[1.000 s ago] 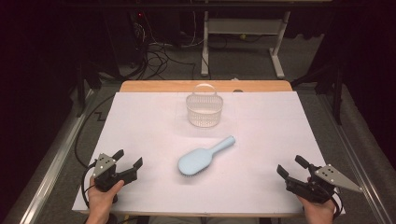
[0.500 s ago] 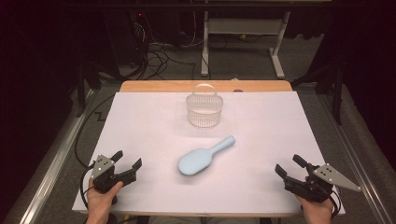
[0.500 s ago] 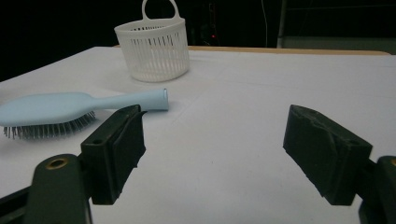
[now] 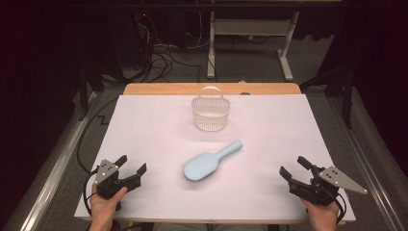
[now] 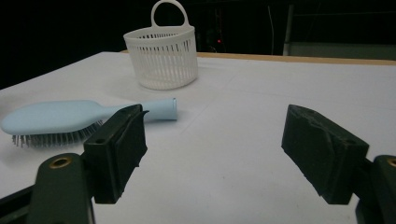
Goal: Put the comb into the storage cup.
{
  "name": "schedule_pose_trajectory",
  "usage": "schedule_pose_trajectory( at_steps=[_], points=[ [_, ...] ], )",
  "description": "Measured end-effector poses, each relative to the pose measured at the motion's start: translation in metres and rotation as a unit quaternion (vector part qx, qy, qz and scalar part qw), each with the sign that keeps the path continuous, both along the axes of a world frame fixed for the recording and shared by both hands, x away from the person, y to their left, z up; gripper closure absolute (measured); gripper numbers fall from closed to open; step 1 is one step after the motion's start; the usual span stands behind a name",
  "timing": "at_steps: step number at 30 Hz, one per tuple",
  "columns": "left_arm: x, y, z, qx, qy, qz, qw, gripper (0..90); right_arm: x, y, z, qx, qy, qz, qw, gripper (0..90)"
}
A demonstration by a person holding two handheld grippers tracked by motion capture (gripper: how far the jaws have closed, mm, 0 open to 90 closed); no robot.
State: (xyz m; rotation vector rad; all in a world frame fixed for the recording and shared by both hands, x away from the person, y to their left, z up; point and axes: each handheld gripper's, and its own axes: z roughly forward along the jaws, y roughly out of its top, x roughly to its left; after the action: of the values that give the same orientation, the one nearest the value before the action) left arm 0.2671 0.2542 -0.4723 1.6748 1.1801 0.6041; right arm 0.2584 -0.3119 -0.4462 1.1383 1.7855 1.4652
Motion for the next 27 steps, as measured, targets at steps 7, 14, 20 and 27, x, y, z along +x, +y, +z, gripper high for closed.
schedule_pose_trajectory(
  at_steps=[7,14,20,27],
  points=[
    [0.000,0.000,0.000,-0.002,-0.002,0.003,1.0000,19.8,0.004,0.002,0.000,0.002,0.007,-0.002,1.0000,22.9],
    [-0.001,-0.001,0.000,0.000,-0.003,0.003,1.0000,19.7,0.007,0.005,0.001,0.000,0.008,0.006,1.0000,23.0],
    [-0.001,-0.001,0.000,-0.002,-0.002,0.002,1.0000,20.1,0.009,0.006,0.001,0.001,0.008,0.007,0.9999,23.1],
    [-0.001,-0.002,0.000,-0.003,-0.001,-0.001,1.0000,20.1,0.010,0.007,0.000,-0.004,0.010,0.012,0.9999,23.1]
  ],
)
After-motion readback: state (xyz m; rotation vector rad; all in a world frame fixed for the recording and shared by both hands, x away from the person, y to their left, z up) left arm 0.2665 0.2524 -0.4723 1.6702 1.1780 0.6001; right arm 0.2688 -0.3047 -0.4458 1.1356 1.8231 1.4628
